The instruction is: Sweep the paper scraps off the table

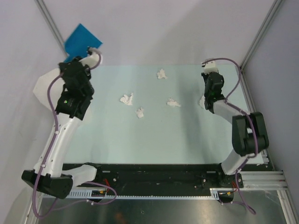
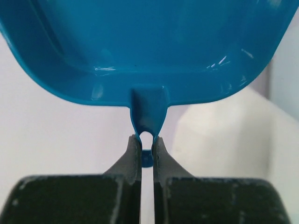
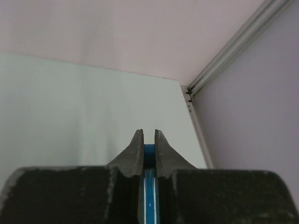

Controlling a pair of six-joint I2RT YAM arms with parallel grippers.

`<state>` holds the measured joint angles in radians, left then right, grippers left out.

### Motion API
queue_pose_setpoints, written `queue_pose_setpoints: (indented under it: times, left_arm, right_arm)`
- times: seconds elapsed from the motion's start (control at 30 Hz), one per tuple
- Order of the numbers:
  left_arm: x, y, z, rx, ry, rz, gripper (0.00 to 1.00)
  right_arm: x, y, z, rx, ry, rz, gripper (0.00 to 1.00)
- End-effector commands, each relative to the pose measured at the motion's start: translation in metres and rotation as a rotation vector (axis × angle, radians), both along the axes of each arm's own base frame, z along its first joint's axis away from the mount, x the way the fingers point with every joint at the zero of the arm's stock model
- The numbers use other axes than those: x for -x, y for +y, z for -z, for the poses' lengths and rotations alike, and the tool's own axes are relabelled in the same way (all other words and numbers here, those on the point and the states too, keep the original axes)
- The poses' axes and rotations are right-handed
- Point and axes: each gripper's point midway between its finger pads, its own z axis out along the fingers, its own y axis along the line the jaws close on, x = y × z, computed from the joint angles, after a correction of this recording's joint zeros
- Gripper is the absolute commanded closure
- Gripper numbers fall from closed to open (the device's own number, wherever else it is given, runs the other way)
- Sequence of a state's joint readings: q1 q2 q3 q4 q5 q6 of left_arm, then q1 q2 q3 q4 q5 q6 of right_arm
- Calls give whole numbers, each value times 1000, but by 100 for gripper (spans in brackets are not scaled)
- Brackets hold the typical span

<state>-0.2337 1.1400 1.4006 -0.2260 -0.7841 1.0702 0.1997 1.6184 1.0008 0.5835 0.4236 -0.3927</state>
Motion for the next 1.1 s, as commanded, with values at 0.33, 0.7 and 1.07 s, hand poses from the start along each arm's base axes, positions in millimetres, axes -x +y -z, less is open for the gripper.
queue_pose_setpoints:
  times: [0.33, 0.7, 1.07]
  left_arm:
    - [-34, -103, 167, 405, 415, 336, 100]
    - [-19, -102, 224, 521, 569, 381, 100]
    - [24, -139, 313, 743, 889, 462, 100]
  right_arm:
    - [7, 144, 126, 216, 365, -599, 100]
    - [44, 235, -10, 134, 9, -996, 100]
    - [-98, 252, -86, 223, -435, -867, 100]
